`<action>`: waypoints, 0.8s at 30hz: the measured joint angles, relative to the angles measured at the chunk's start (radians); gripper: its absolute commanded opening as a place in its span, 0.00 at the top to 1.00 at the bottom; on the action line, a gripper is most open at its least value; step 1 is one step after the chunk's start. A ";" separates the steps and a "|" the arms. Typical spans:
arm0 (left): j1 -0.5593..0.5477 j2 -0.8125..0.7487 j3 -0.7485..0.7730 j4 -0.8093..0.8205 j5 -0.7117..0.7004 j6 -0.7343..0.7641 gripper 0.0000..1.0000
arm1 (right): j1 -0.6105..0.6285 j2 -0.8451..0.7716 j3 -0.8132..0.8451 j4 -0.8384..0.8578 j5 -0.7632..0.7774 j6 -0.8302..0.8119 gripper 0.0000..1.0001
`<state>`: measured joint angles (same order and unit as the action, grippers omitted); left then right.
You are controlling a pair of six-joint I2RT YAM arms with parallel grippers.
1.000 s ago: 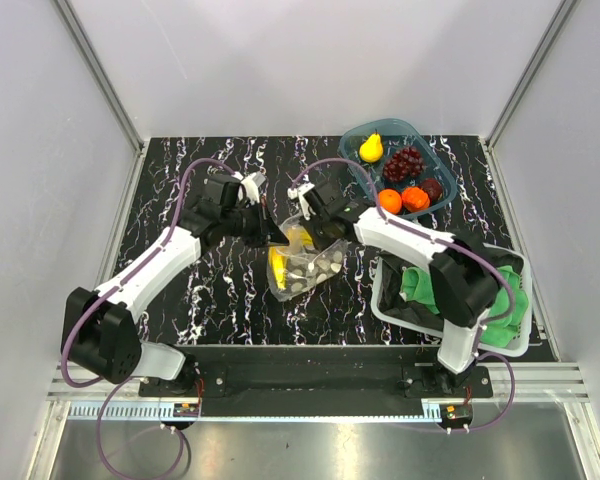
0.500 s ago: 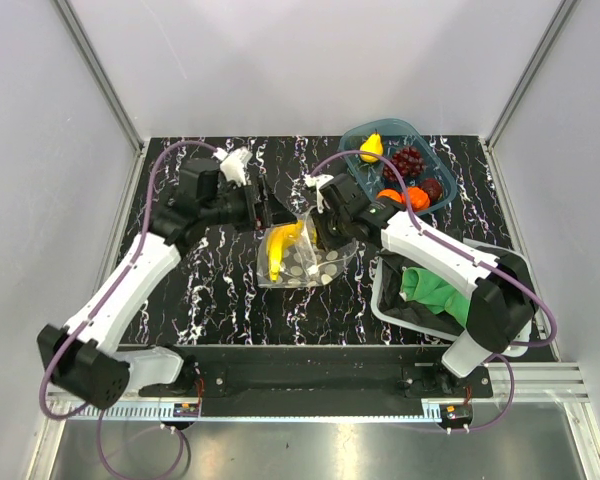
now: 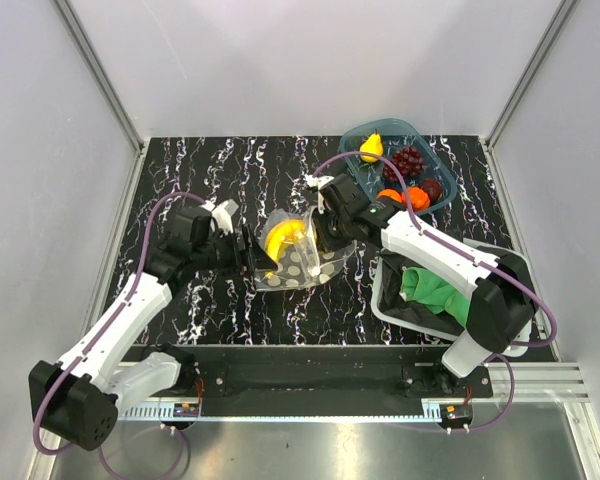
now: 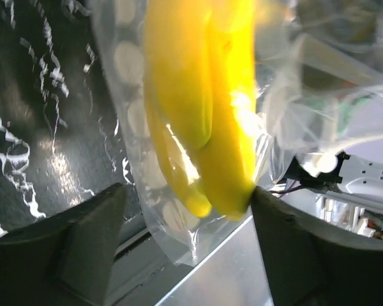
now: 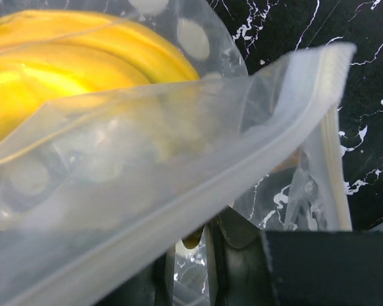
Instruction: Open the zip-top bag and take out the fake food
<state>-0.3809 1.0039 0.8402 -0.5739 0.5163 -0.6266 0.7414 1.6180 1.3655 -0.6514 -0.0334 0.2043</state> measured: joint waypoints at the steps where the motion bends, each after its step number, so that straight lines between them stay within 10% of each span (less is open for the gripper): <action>1: 0.007 0.000 -0.014 0.004 0.005 -0.008 0.42 | 0.000 0.000 0.000 -0.001 -0.003 0.002 1.00; 8: 0.053 0.003 -0.047 0.045 0.045 -0.050 1.00 | -0.004 -0.002 0.002 -0.012 0.024 0.008 1.00; 24: 0.084 0.006 0.012 -0.085 -0.281 -0.008 1.00 | 0.011 -0.097 0.005 -0.101 0.129 0.034 1.00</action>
<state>-0.2974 1.0100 0.8524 -0.6594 0.2352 -0.6350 0.7521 1.5208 1.3708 -0.7528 0.0952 0.2386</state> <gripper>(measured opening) 0.009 0.243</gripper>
